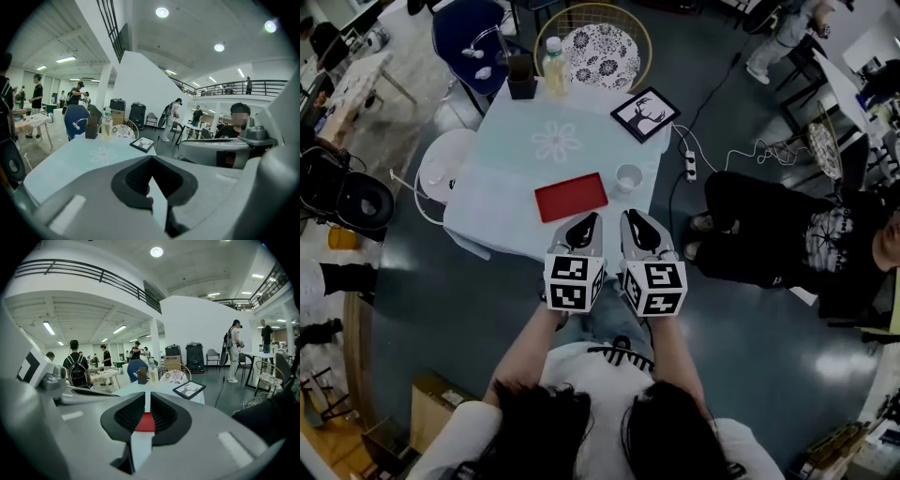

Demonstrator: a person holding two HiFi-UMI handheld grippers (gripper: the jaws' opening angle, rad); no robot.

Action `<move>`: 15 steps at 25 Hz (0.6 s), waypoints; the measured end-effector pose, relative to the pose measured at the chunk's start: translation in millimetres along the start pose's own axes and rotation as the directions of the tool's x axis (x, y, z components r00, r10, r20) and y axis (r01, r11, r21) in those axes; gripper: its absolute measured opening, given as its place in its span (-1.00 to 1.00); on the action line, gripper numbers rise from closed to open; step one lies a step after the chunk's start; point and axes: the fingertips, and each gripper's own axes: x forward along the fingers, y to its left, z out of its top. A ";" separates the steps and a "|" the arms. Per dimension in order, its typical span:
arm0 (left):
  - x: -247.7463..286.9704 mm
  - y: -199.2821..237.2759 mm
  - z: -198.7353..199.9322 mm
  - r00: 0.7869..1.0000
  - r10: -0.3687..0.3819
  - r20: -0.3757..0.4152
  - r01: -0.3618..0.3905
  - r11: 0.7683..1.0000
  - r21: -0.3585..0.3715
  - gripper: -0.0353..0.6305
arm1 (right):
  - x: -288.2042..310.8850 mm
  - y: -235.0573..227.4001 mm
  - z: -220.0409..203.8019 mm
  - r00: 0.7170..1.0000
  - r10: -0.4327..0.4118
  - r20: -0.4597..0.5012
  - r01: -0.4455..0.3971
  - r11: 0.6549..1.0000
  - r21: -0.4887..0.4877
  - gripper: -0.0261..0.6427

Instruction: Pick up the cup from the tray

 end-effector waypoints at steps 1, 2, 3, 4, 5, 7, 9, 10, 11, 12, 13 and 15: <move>-4.3 -2.1 0.8 1.000 0.000 0.009 0.000 1.000 -0.001 -0.89 | -4.3 1.2 -0.9 1.000 0.001 0.003 -0.001 1.000 0.002 -0.76; -8.8 -4.5 1.5 1.000 -0.002 0.017 0.002 1.000 -0.004 -0.89 | -8.5 1.8 -1.6 1.000 -0.001 0.006 0.001 1.000 0.007 -0.77; -13.8 -6.8 2.0 1.000 -0.005 0.024 0.005 1.000 -0.006 -0.89 | -12.5 2.6 -2.2 1.000 -0.005 0.010 0.005 1.000 0.011 -0.79; -19.2 -8.6 1.9 1.000 -0.008 0.029 0.008 1.000 -0.005 -0.89 | -16.2 4.4 -2.9 1.000 -0.008 0.013 0.008 1.000 0.013 -0.83; -24.7 -9.6 1.2 0.999 -0.008 0.031 0.008 1.000 -0.001 -0.89 | -19.4 7.3 -3.7 1.000 -0.010 0.014 0.009 1.000 0.014 -0.85; -34.1 -10.7 -2.1 1.000 -0.004 0.029 0.004 1.000 0.006 -0.89 | -24.7 14.1 -6.0 1.000 -0.006 0.013 0.006 1.000 0.010 -0.86; -41.9 -12.0 -6.4 1.000 -0.001 0.028 0.001 1.000 0.006 -0.89 | -29.3 21.1 -9.2 1.000 0.003 0.008 -0.003 1.000 0.000 -0.86; -45.3 -12.8 -7.6 1.000 0.000 0.031 0.000 1.000 0.003 -0.89 | -31.3 24.5 -9.8 1.000 0.010 0.009 -0.010 1.000 -0.003 -0.86; -48.4 -13.7 -7.7 0.999 -0.001 0.036 0.001 1.000 0.000 -0.89 | -33.4 27.7 -9.2 1.000 0.017 0.016 -0.017 1.000 0.000 -0.86; -51.1 -14.8 -7.1 0.999 -0.002 0.042 0.002 1.000 -0.001 -0.89 | -35.6 30.4 -7.9 0.999 0.025 0.026 -0.025 1.000 0.007 -0.86; -53.6 -16.2 -6.5 0.999 -0.003 0.048 0.003 1.000 -0.001 -0.89 | -38.0 32.7 -7.0 0.999 0.031 0.033 -0.031 0.999 0.014 -0.86; -58.0 -19.2 -4.9 0.998 -0.006 0.057 0.005 1.000 0.001 -0.89 | -42.3 36.3 -7.4 0.999 0.031 0.027 -0.031 1.000 0.002 -0.86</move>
